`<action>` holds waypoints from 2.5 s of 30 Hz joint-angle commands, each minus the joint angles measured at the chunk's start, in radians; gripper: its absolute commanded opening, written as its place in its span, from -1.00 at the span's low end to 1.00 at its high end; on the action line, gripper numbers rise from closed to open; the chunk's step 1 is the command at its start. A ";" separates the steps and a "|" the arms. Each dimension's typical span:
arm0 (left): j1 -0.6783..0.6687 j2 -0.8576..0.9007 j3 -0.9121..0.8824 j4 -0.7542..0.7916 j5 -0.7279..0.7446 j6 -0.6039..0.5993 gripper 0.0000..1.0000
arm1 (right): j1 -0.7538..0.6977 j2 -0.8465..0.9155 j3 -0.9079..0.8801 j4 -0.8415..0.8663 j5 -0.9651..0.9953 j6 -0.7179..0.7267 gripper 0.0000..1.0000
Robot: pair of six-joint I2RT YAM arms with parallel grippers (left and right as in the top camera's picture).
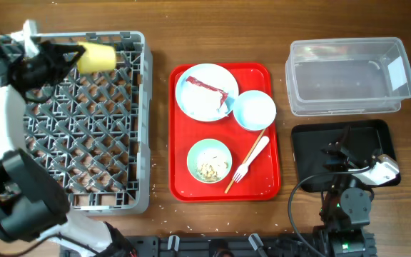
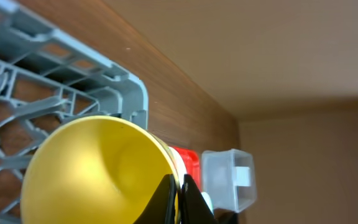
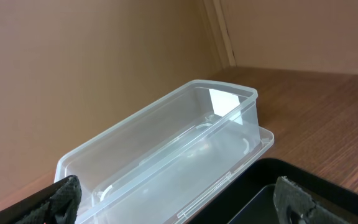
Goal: Sort waste into correct bins and load items into the dishwasher rack
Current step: 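Carry the yellow cup to the rack and set it down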
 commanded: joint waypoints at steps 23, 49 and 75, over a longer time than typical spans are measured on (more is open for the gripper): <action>0.171 0.188 0.012 0.003 0.234 -0.084 -0.92 | -0.003 0.004 0.001 0.005 0.017 -0.019 0.99; 0.279 0.187 -0.042 -0.098 -0.126 -0.080 -0.92 | -0.003 0.004 0.001 0.005 0.017 -0.019 1.00; -0.305 -0.028 -0.042 -0.053 -1.233 -0.028 -0.92 | -0.003 0.004 0.001 0.005 0.017 -0.019 0.99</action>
